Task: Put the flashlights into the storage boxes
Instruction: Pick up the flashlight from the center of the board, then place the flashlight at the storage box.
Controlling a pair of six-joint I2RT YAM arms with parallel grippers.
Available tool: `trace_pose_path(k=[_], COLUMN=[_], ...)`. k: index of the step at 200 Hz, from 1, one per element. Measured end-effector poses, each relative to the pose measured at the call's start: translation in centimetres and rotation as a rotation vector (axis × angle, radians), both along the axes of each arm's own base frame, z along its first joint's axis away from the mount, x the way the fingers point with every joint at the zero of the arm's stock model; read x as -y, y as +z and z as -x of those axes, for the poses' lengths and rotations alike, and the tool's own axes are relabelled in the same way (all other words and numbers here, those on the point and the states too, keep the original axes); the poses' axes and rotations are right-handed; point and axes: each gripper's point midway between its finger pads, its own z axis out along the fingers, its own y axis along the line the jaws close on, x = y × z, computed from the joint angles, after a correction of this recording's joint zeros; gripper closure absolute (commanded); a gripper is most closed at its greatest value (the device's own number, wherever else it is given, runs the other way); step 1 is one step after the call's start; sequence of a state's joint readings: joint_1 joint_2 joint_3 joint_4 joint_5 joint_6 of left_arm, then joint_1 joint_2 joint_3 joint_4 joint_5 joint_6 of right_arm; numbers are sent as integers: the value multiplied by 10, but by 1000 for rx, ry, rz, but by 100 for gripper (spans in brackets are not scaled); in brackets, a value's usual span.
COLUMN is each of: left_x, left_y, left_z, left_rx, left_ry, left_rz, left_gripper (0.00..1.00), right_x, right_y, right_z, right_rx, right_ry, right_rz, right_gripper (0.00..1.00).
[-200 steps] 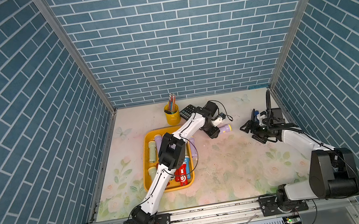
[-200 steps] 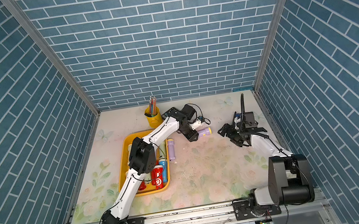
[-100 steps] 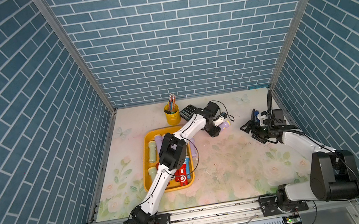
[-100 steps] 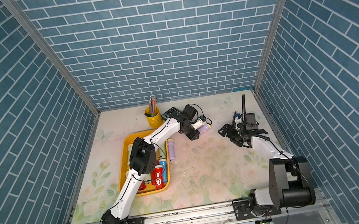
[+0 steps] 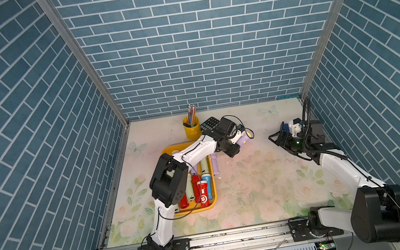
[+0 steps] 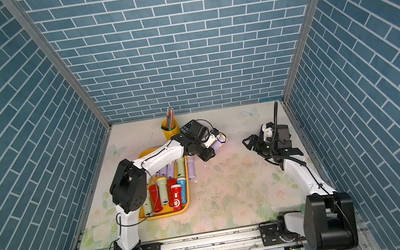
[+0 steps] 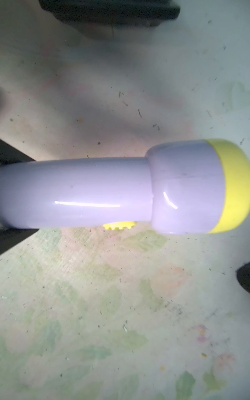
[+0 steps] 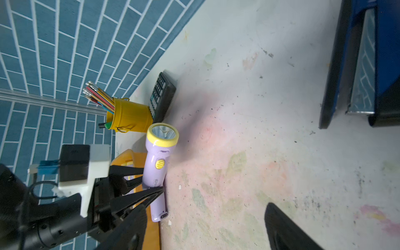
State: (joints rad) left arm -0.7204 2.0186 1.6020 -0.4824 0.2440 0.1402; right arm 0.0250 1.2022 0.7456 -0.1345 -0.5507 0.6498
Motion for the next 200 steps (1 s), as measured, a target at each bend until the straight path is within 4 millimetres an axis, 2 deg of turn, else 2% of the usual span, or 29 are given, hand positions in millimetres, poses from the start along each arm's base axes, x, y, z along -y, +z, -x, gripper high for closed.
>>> trace_pose_path(k=[30,88,117,153,200], left_x=[-12,-42,-54,-69,-81], left_y=[17,19,32,49,44], left_z=[14,49,62,74,84], left_rx=[12,-20,3,53,49], left_ry=[75,217,248,292,359], left_rz=[86,227,297,395,487], left_gripper=[85,85,85,85,84], right_x=[-17,-65,-85,-101,-117], right_y=[16,30,37,46,51], right_z=[1,11,16,20,23], right_rx=[61,121,150,183,204], right_ry=[42,158,205,239,277], right_rz=[-11,-39,-51,-76,-94], right_gripper=[16,16,17,17,17])
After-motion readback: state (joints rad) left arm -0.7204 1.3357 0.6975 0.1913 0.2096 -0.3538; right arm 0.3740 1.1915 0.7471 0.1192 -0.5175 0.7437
